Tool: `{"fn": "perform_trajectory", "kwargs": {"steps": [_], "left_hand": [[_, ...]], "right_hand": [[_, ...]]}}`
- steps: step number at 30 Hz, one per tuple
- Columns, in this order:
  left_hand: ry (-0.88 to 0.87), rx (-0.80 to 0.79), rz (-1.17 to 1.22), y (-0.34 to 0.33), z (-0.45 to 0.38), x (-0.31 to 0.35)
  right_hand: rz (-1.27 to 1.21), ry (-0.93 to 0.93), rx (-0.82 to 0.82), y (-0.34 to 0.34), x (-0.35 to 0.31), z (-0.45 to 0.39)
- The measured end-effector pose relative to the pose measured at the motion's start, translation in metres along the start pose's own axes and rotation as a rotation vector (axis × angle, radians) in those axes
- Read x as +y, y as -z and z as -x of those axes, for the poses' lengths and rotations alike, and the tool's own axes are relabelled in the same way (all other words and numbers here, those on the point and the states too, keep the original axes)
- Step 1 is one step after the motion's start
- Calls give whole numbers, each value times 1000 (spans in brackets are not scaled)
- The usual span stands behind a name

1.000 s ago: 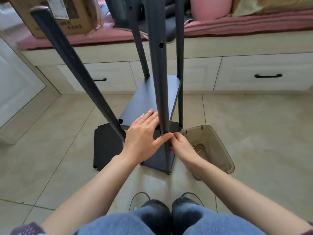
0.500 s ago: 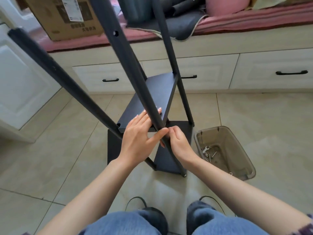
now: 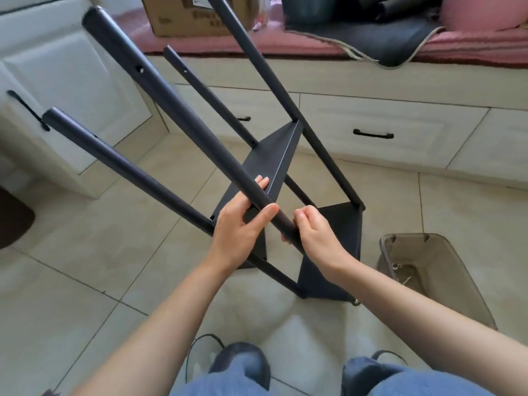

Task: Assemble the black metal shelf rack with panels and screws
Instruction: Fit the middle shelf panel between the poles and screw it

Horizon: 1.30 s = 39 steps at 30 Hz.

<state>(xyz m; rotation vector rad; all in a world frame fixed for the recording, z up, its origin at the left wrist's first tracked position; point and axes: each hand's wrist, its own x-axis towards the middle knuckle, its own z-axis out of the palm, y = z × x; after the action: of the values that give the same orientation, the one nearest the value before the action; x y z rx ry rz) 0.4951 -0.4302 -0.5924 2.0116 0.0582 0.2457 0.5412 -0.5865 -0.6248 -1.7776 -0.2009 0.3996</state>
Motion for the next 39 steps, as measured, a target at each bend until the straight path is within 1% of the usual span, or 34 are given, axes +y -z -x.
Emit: {"fn": "perform_trajectory", "kwargs": {"steps": [5,10,14,20,27,35,39], "left_hand": [[114,46,218,26,11,-35],[199,111,365,46,23,-84],[245,148,405,57,30,-121],[281,184,470,59,40,-163],[378,212,480,56,56,-199],[468,258,555,55,68,-223],[532,259,586,53,72,-227]], "right_hand": [[118,-23,-48,-31,-6,-12],[192,-56,-75,-71,-5,-26],[265,-77,-106,-99,-2,-36],[422,-83,-161,-117,12,-46],[470,-94,-220,-133,32,-51],[512,-140,-254,-146,40,-55],[546,-157,-312,-147,40,-53]]}}
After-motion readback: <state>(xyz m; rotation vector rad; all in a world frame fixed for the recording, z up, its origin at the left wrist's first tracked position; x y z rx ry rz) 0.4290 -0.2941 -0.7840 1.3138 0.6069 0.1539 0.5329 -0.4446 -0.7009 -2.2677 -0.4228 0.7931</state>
